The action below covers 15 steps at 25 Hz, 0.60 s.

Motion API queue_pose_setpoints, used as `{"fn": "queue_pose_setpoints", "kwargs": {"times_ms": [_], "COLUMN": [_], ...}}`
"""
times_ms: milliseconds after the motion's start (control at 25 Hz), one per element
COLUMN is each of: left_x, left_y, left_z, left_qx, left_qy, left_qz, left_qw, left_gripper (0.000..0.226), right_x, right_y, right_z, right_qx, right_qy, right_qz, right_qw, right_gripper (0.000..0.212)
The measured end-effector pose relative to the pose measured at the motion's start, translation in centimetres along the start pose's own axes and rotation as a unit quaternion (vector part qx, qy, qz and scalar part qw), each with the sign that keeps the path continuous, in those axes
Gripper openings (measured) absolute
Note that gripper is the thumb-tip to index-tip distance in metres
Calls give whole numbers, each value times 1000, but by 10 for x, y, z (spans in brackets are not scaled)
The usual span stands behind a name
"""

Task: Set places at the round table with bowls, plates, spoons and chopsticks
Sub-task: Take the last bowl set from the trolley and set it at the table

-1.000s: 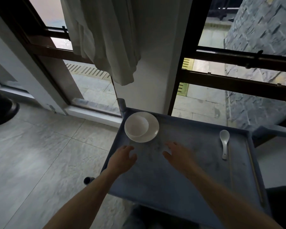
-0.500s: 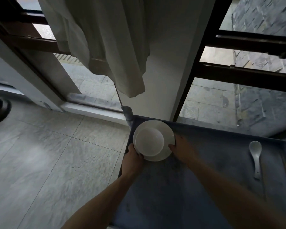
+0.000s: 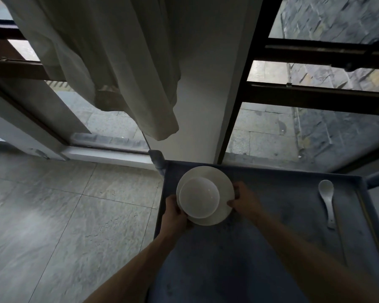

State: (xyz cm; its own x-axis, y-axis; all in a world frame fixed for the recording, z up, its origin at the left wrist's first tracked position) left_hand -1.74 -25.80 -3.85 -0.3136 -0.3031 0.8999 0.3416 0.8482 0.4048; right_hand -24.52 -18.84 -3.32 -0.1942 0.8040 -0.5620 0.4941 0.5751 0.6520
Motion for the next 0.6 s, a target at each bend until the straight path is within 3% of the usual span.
{"fn": "queue_pose_setpoints", "kwargs": {"times_ms": [200,600], "left_x": [4,20], "left_y": [5,26], "left_z": [26,119], "left_qx": [-122,-201], "left_qy": [86,81], "left_qz": [9,-22], "left_qw": [989,976], "left_gripper": [74,71], "right_x": [39,127], "right_y": [29,83], "right_z": [-13,-69], "right_qx": [11,102], "right_qy": [-117,-202], "right_qz": [60,121], "right_qw": [991,967], "right_gripper": [36,36]}}
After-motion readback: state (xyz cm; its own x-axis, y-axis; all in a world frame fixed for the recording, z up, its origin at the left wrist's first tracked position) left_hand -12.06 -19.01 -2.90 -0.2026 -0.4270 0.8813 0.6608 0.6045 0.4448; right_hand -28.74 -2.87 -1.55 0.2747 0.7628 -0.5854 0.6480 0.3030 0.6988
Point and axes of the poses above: each hand's wrist, its own y-axis away from the middle knuckle, its own z-axis out of the palm, x = y × z, the point moved 4 cm from there along -y, towards the middle knuckle, and after that the axes turned 11 degrees about z, right-handed, at the moved point
